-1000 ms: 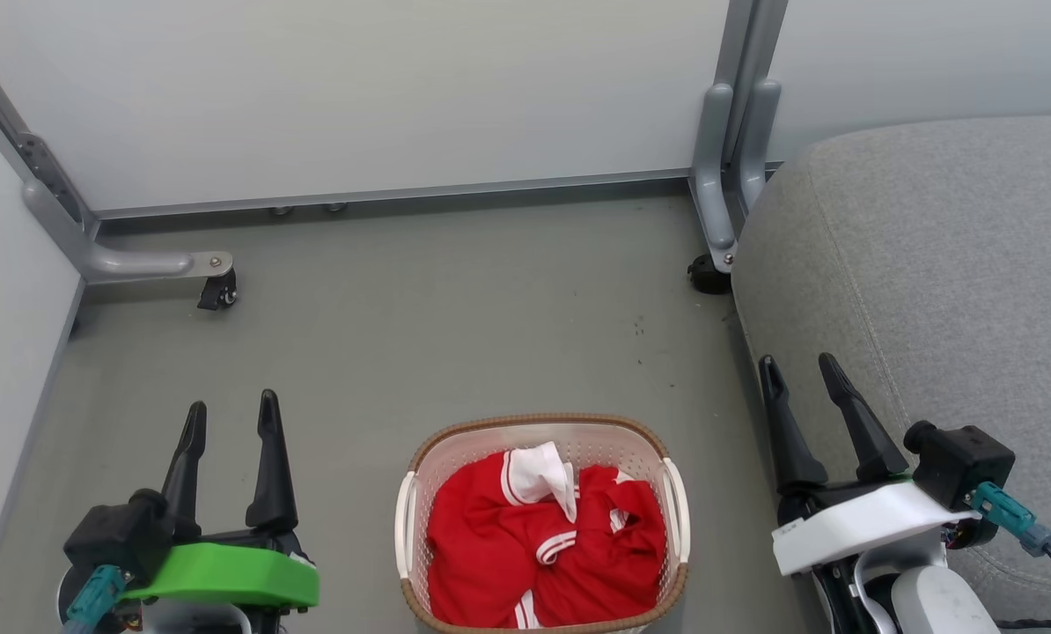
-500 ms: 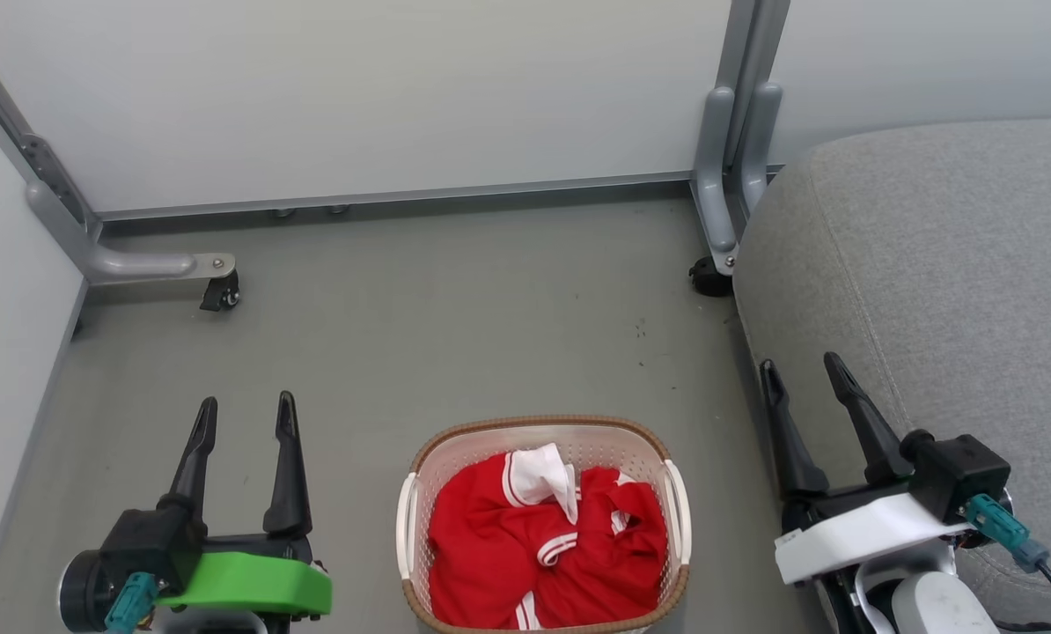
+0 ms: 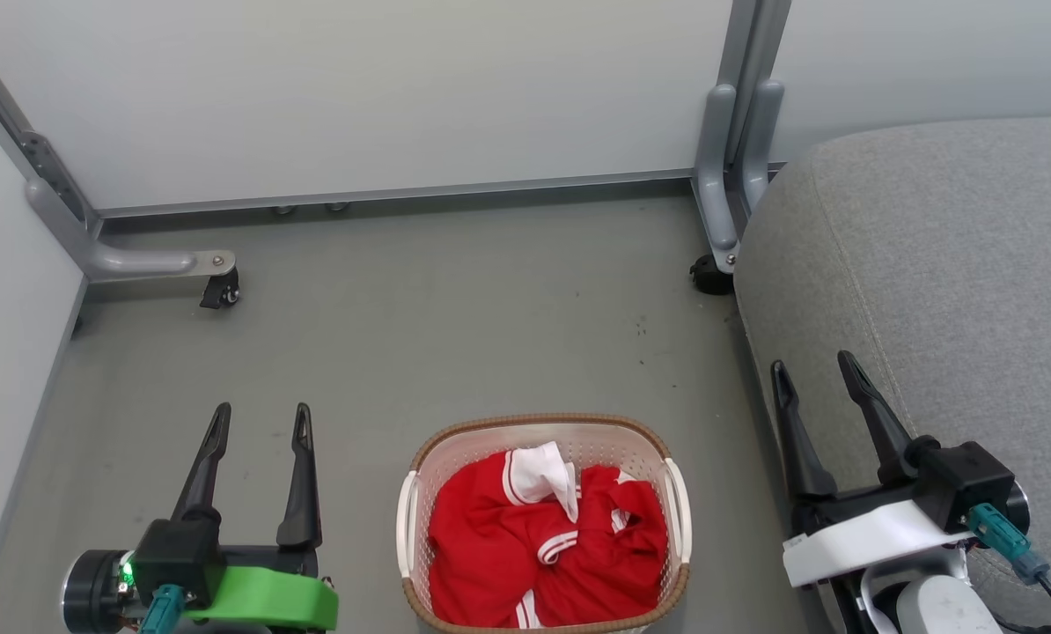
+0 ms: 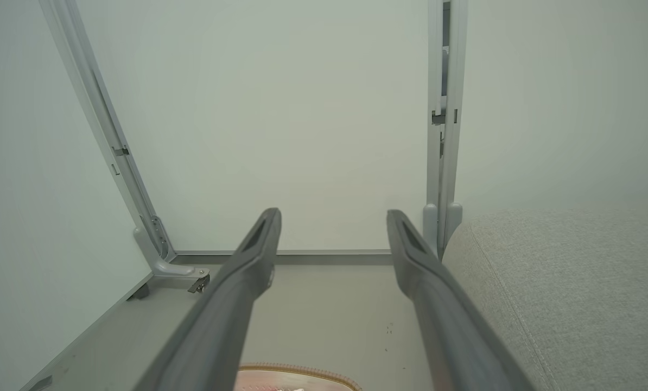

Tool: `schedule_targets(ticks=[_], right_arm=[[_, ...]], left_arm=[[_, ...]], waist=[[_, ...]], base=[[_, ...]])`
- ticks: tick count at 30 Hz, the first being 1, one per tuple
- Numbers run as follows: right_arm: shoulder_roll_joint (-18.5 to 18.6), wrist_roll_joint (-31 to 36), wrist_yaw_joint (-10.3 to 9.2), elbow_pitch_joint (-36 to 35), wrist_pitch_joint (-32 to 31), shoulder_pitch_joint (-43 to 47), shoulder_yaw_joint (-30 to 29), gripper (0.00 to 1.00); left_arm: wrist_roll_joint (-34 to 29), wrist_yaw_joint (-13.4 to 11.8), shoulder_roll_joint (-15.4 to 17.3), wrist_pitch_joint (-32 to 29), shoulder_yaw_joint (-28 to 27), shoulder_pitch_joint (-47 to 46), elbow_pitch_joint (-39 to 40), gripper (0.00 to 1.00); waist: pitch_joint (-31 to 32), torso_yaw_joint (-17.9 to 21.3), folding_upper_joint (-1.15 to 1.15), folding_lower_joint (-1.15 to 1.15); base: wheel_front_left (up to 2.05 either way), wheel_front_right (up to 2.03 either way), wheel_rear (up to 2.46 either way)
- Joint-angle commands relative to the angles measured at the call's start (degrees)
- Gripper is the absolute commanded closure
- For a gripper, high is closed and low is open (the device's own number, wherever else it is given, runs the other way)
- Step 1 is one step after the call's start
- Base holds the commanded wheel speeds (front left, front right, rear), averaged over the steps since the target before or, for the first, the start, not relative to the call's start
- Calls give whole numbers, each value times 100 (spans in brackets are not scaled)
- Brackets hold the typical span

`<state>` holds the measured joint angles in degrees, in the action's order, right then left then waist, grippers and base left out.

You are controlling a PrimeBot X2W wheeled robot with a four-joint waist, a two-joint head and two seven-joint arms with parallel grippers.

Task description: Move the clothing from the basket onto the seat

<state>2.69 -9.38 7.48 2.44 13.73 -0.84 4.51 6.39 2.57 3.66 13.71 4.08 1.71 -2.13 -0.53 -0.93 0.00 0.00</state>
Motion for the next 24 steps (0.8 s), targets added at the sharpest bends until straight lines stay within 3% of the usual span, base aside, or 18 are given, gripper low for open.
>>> schedule_targets(ticks=[1,12,24], right_arm=[[28,122,2,-42,53,53,2,0],[33,533,2,-108,157,92,41,0],[32,494,2,-90,152,65,16,0]], left_arm=[[-125,34,37,53,10,54,-13,0],[-614,44,14,168,37,91,-81,0],[-587,59,-2,147,-3,91,-140,0]], waist=[[0,2,0,0],[-19,10,0,0],[0,40,0,0]], base=[[0,0,0],[0,0,0],[0,0,0]])
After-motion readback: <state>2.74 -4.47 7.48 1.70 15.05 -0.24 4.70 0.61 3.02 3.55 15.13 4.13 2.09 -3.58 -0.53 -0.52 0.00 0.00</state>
